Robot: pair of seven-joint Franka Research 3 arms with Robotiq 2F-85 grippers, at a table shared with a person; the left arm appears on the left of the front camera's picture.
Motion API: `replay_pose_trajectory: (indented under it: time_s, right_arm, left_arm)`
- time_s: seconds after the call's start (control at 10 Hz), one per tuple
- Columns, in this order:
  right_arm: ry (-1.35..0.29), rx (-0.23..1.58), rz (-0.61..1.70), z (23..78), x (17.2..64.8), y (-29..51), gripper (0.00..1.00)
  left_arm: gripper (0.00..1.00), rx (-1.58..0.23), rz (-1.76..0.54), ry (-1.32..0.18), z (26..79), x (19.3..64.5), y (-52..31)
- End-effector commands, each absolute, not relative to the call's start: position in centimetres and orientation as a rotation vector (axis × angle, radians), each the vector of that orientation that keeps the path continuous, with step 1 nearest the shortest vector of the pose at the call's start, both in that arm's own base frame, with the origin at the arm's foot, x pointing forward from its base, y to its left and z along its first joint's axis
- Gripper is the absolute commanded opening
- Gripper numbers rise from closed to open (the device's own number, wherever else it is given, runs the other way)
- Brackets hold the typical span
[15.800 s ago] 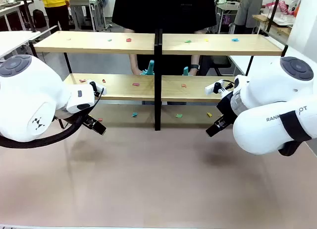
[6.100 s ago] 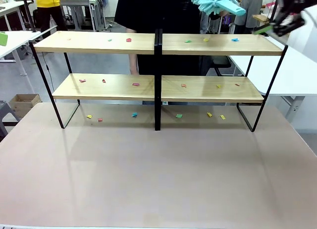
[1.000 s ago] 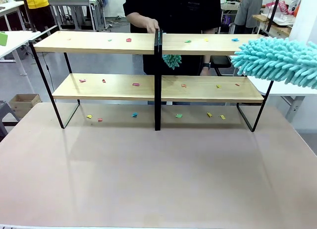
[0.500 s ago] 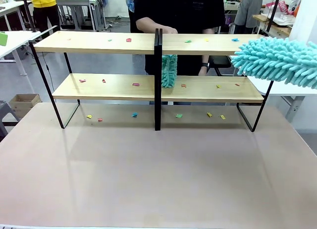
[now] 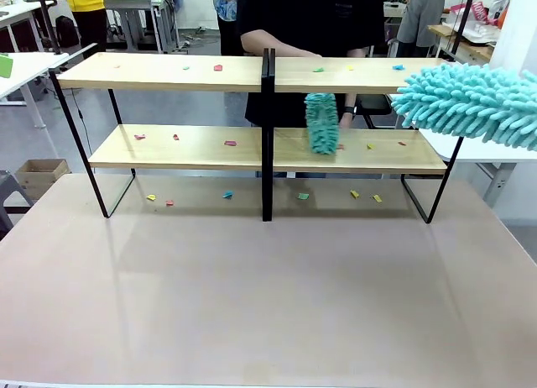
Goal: Clean the shelves.
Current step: Clean a randomly selected level of the Shelf with the Duster.
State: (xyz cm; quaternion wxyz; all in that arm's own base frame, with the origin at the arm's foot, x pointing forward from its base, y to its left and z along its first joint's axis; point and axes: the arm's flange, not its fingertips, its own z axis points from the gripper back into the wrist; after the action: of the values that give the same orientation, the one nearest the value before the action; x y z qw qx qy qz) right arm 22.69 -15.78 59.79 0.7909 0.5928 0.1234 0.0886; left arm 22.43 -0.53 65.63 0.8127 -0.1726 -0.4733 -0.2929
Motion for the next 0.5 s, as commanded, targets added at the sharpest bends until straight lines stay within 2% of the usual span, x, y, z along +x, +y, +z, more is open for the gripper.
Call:
replay_pose_trajectory:
  time_s: [0.0,0.3,0.4]
  right_arm:
    - [0.262,1.311,0.167,60.3,22.7,-15.7,0.13]
    - [0.266,1.276,0.191,59.8,22.7,-15.8,0.13]
    - [0.139,1.145,0.239,62.0,23.9,-11.5,0.13]
  left_arm:
    - [1.00,-0.368,-0.625,-1.009,65.6,22.5,-0.5]
    - [1.00,-0.368,-0.625,-1.009,65.6,22.5,-0.5]
    - [1.00,-0.368,-0.625,-1.009,65.6,22.5,-0.5]
